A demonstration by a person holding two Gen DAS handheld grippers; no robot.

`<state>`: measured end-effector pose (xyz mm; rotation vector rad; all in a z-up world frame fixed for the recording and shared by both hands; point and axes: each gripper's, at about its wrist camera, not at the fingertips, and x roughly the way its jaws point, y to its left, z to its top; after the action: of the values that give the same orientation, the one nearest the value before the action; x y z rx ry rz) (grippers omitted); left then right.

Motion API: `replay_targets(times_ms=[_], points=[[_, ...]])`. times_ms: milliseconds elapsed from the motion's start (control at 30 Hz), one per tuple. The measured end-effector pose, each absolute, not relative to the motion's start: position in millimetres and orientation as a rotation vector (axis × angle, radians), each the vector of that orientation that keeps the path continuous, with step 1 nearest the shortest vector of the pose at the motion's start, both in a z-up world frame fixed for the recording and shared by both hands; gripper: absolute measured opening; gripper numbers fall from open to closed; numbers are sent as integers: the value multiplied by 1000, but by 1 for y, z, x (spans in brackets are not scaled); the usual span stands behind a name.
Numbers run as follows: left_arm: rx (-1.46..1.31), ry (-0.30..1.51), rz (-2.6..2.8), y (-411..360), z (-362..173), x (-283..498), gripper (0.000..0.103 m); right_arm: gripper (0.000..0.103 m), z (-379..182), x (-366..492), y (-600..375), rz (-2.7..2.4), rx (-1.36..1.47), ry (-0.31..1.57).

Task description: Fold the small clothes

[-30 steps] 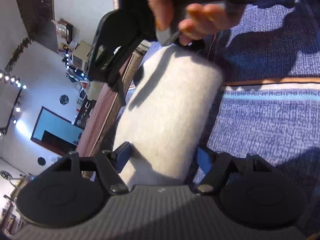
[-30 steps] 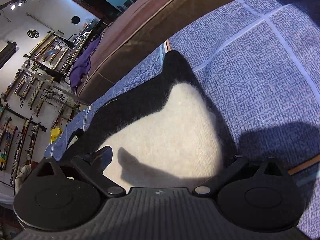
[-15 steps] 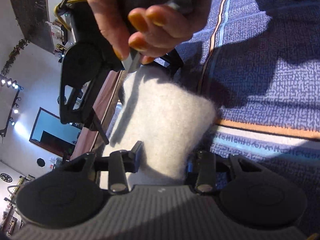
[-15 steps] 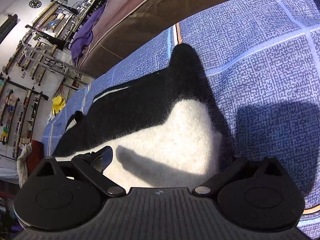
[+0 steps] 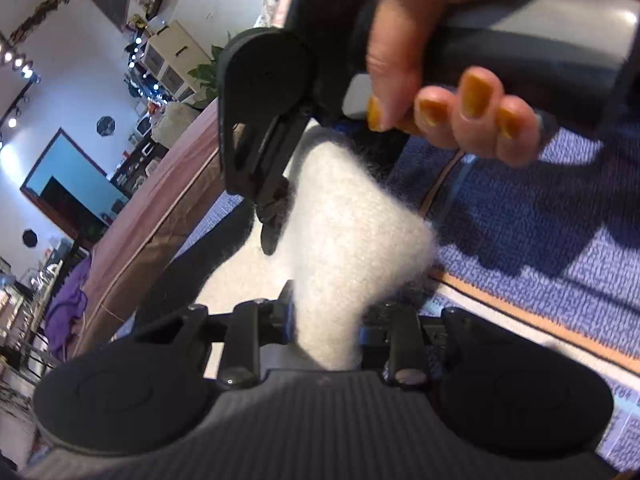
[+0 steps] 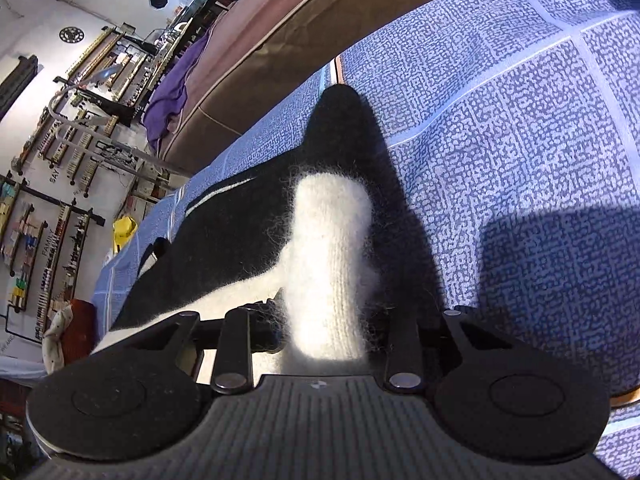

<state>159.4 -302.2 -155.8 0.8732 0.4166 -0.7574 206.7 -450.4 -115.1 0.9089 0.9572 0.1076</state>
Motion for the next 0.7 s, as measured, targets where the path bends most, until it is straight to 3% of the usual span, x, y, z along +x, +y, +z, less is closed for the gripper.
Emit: replay_targets(times_ms=[367, 700], points=[[544, 451, -745, -244, -92, 178, 25, 46, -72, 208, -433, 196, 1031, 840], [152, 446, -624, -117, -15, 224, 25, 44, 7, 278, -323, 407, 915, 764]])
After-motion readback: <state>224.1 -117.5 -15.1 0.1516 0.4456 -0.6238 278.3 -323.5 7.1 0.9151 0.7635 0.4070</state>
